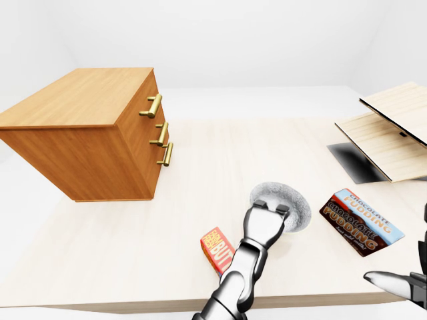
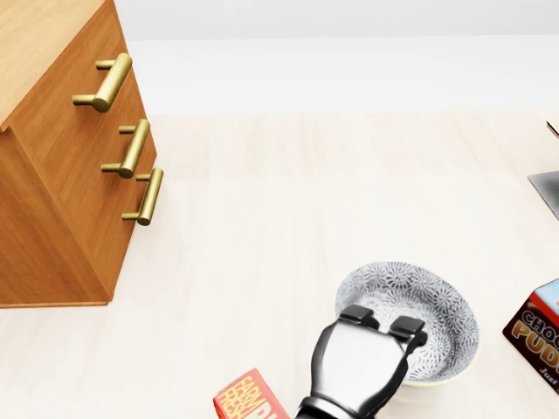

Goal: Close the top drawer of the cabinet and put the bowl on top of it.

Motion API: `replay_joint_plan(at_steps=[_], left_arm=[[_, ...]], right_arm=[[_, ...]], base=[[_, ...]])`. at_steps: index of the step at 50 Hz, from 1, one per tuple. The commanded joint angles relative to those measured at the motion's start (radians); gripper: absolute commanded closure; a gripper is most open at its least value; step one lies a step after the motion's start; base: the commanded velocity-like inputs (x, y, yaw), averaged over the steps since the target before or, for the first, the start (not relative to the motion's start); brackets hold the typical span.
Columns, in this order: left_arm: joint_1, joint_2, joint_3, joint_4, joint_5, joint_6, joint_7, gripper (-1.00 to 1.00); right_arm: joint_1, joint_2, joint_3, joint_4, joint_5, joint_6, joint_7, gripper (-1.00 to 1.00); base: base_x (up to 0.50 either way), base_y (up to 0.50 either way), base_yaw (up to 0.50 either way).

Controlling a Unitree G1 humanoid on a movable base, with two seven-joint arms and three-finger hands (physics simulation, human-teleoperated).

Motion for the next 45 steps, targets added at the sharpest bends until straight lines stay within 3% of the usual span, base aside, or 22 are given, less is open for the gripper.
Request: replay_joint_plan(at_steps=[1,11,22,45], left_arm=[[0.001,0.0,0.001,0.008,0.002,0.0,0.008,1.0],[0.02,0.0,-0.03,0.002,0.012,0.0,0.008,1.0],[0.014,0.0,-0.013,-0.008,0.007,0.0,0.002,1.0],[0.025,0.038,-0.019,-0.352,-0.024,0.0,-0.188,1.0]], right_arm=[[0.001,0.0,0.004,0.002,-0.003,0.0,-0.001,-1.0],[0.001,-0.01,-0.001,0.002,0.008,0.0,-0.012,-1.0],[0.005,0.006,0.007,0.0,-0.005,0.0,0.005,-1.0],[0.015,0.018,0.064,0.009,-0.062,0.0,0.014,-1.0]], base=[[0.0,0.0,0.0],[0.0,0.0,0.0],[0.0,0.0,0.0],[0.0,0.0,0.0]])
